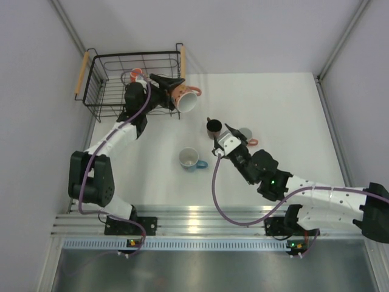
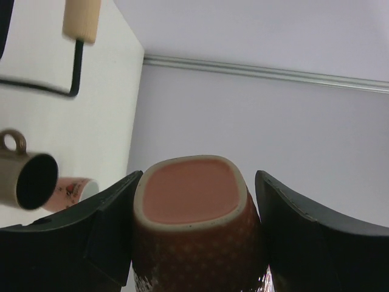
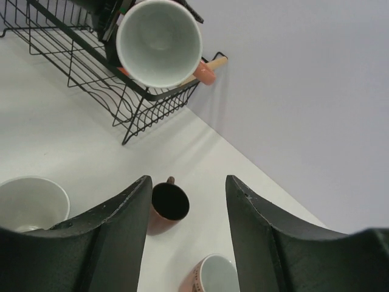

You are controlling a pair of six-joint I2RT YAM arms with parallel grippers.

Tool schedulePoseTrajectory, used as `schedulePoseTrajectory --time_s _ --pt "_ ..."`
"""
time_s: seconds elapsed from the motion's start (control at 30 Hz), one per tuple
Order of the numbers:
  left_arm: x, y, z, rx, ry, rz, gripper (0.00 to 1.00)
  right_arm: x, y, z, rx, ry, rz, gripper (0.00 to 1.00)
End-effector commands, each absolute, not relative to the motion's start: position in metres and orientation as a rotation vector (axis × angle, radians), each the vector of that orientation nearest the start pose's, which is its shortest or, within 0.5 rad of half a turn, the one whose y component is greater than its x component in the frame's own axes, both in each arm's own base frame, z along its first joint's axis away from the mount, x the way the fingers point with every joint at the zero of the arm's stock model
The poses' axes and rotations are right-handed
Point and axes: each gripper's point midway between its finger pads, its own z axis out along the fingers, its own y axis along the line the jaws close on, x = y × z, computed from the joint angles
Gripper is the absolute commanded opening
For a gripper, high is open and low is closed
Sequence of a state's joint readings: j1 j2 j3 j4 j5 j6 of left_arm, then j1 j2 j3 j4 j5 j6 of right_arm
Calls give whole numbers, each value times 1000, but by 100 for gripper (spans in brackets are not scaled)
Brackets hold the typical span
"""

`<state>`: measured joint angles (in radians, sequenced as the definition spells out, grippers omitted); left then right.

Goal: Load the cups into the dish rack

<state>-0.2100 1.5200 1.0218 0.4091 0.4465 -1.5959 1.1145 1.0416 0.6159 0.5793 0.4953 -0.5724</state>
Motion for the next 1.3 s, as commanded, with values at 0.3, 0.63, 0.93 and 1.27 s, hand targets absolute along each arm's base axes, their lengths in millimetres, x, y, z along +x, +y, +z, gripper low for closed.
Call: schedulePoseTrajectory --time_s 0.3,0.63,0.93,1.27 --pt "551 -135 340 -484 1735 -1009 0 262 239 291 -608 1273 77 55" --pt "597 -6 343 -497 1647 -237 0 290 197 283 -480 1345 128 55" --pt "603 105 352 -576 1448 172 0 297 196 269 -473 1389 146 55" --pt "649 127 325 -490 1361 306 0 308 197 248 -477 1442 156 55"
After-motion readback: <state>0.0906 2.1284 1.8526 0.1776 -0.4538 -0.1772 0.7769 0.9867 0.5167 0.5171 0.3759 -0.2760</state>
